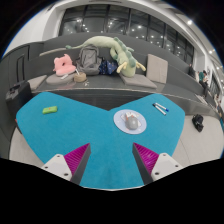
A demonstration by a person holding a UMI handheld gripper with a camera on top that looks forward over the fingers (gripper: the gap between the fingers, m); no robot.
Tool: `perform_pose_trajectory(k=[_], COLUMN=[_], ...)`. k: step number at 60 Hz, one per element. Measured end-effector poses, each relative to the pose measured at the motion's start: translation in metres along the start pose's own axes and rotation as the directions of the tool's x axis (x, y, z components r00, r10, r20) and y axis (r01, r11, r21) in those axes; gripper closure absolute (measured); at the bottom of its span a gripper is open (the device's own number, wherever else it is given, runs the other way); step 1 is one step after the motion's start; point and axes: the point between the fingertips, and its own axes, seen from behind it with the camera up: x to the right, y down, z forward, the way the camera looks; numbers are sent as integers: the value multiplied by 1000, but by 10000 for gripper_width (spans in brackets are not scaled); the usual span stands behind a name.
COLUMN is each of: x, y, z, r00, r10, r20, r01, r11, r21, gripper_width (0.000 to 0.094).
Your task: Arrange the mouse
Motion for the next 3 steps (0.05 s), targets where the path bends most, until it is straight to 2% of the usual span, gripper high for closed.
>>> perform_pose_trajectory(k=[3], x=[-2], y=[5], z=[0], r00=[1000], r10=[-6], r20=[1], r01=[6], r11=[1000], r21=[-9], gripper_width=[81])
